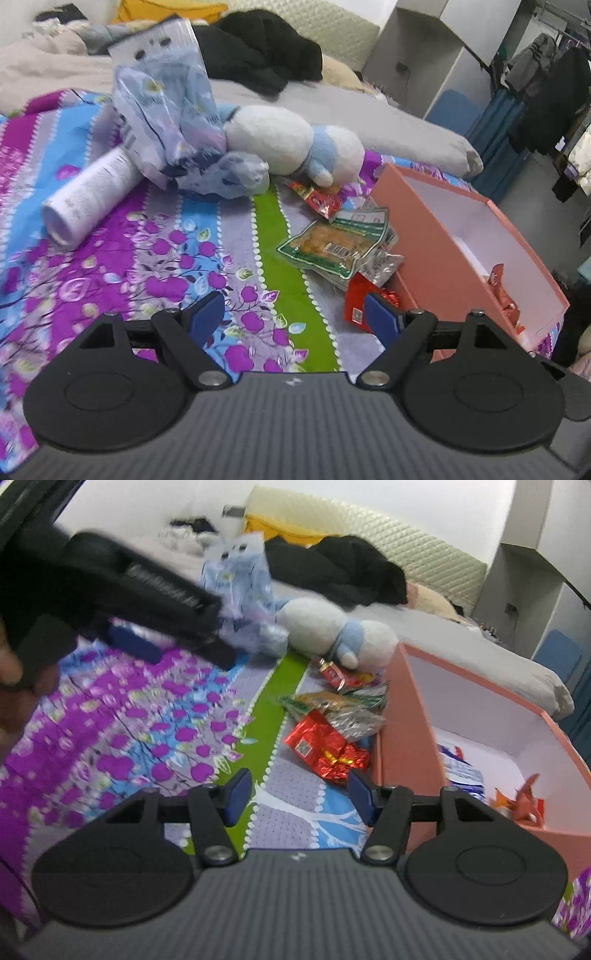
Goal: Organize snacks
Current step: 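Move the left gripper onto the green-labelled snack packet while right approaches the red foil candy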
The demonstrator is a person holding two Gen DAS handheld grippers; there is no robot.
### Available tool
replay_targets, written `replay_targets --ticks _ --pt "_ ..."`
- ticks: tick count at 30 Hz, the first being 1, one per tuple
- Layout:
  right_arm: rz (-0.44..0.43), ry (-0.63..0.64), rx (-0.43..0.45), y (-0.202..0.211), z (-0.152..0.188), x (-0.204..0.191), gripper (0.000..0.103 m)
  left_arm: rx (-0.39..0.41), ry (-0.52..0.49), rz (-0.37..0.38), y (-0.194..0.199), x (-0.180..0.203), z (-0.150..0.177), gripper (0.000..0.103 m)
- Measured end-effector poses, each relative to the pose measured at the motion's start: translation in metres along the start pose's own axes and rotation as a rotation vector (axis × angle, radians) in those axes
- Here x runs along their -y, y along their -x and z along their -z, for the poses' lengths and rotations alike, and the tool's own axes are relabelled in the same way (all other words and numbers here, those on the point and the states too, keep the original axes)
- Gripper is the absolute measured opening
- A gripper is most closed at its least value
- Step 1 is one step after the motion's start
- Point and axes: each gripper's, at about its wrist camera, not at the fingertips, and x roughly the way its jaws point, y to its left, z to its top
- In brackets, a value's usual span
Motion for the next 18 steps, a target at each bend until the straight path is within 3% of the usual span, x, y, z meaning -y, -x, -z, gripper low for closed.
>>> replay_targets --ticks 7,12,18 --pt "-0.007 0.067 -0.047 -0.052 -0.003 -0.007 0.059 -0.053 -0.112 0.101 -0.059 0.002 -0.016 0.086" --pt "0.017 0.108 -0.041 -0.083 -0.006 -0.010 0.059 -0.109 -0.113 0.153 -0.103 -0.001 -0.035 0.086" --pt "0.028 0.152 -0.005 -0.103 -0.010 -0.015 0.059 -0.155 -0.164 0.214 -0.143 0.004 -0.056 0.097"
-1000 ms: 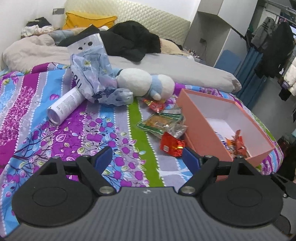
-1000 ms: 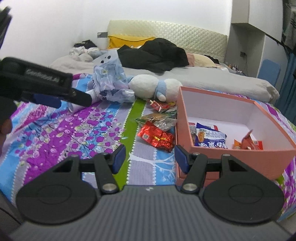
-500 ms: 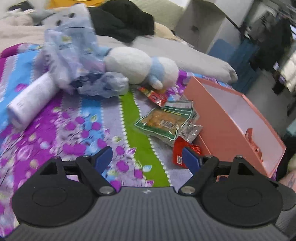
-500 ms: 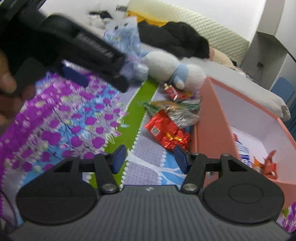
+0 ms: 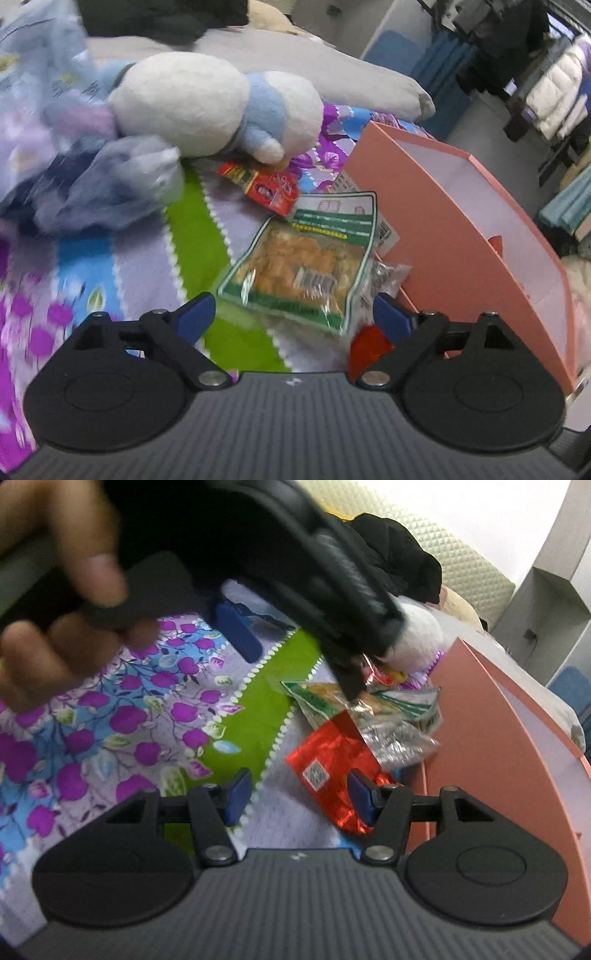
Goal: Organize snacks
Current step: 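Move the left gripper onto the green-labelled snack packet while right approaches the red foil candy, then close the left gripper on the green-labelled packet and lift it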
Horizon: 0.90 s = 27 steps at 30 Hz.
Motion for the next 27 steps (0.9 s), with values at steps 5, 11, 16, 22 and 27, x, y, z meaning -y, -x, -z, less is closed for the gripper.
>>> replay_targets --ticks 5,11,16,22,27 --pt "0.014 0.047 0.031 -0.008 -0.004 -0.006 0.057 -0.023 -0.051 0.011 -0.026 0.002 -0.014 0.100" --pt "0.048 0.070 0.038 -0.011 -0.006 -0.006 0.034 -0.123 -0.092 0.029 -0.056 0.007 -0.024 0.102" --pt "0.045 0.083 0.038 0.000 -0.005 -0.007 0.010 -0.139 -0.135 0.046 -0.064 0.007 -0.027 0.103" --pt "0.038 0.085 0.046 0.011 -0.001 -0.005 0.004 -0.144 -0.098 0.075 -0.072 -0.006 -0.030 0.103" --pt "0.038 0.088 0.050 0.019 0.003 -0.004 0.003 -0.162 -0.109 0.054 -0.073 -0.001 -0.029 0.099"
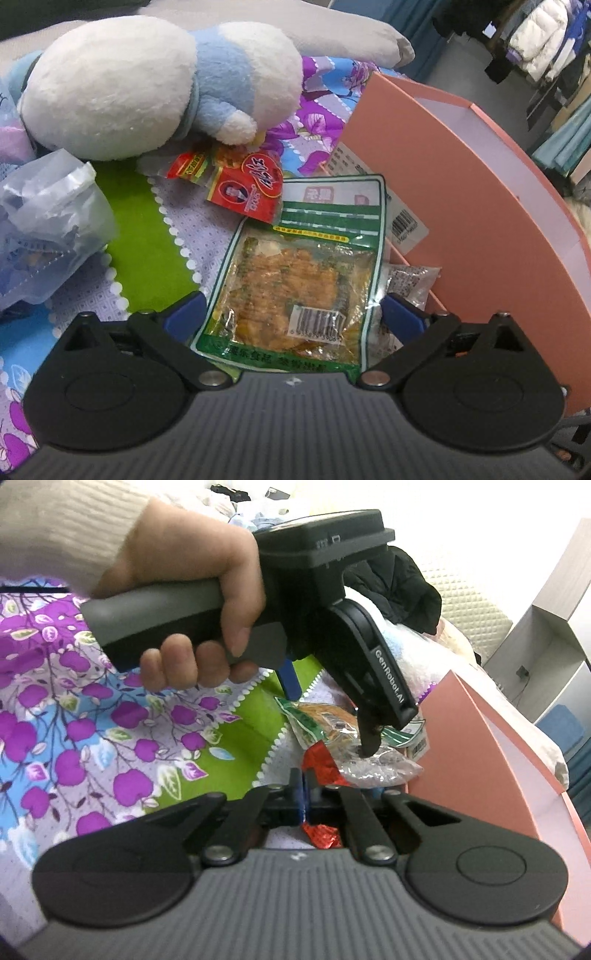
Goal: Organize snacks
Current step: 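Close the left gripper on the green-labelled packet and lift it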
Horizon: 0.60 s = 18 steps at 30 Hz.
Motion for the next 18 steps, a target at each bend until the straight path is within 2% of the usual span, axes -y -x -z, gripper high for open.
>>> replay_targets --ticks 4,8,10,18 --pt "0.001 0.010 -0.004 -0.006 0.005 0.009 0.002 -0.016 0.021 0.003 0.006 0.003 0.002 0.087" --pt "0.001 0.012 0.002 0.005 0.007 0.009 0.002 -0.023 0.053 0.022 0.013 0.006 0.009 0.077" --pt "-0.004 0.016 0.007 0.012 0.008 0.008 0.002 -0.016 0.072 0.033 0.019 0.009 0.013 0.066" --pt "-0.011 0.028 0.015 0.038 0.014 0.006 0.002 0.011 0.104 -0.021 0.050 0.025 0.037 0.050"
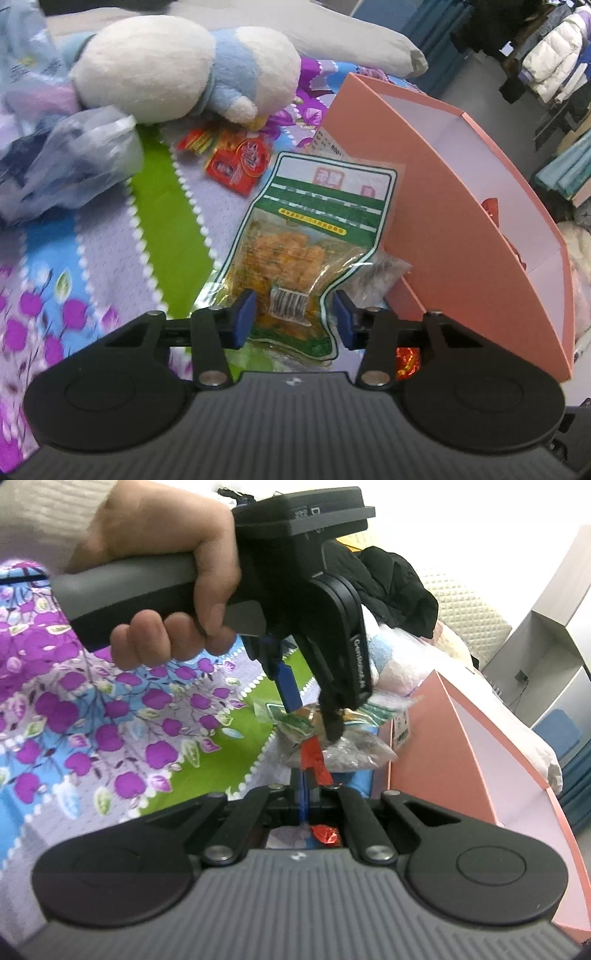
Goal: Organize snacks
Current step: 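Close the left gripper on the green-labelled packet and lift it, then grasp the red foil candy with the right gripper while left holds the green packet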
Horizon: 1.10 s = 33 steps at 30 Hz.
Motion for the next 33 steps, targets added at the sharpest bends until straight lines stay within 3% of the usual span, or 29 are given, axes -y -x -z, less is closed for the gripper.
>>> replay_targets --ticks 4,11,19,28,33 --pt "-0.015 0.003 0.006 0.015 0.001 -0.004 0.002 -0.002 -0.003 -0.029 0.020 0.008 0.019 0.046" --pt "-0.068 0.024 0.017 0.045 0.005 -0.013 0.002 0.041 0.080 -0.084 0.066 0.012 0.055 0.045" --pt "-0.125 -0.001 0.012 0.084 0.014 -0.022 0.003 0.105 0.146 -0.216 0.121 0.038 0.118 0.045" --pt "-0.208 -0.027 0.012 0.106 0.024 -0.034 0.004 0.164 0.275 -0.252 0.158 0.053 0.182 0.045" --pt "-0.272 -0.190 -0.049 0.099 0.028 -0.028 0.006 0.177 0.337 -0.272 0.166 0.059 0.205 0.045"
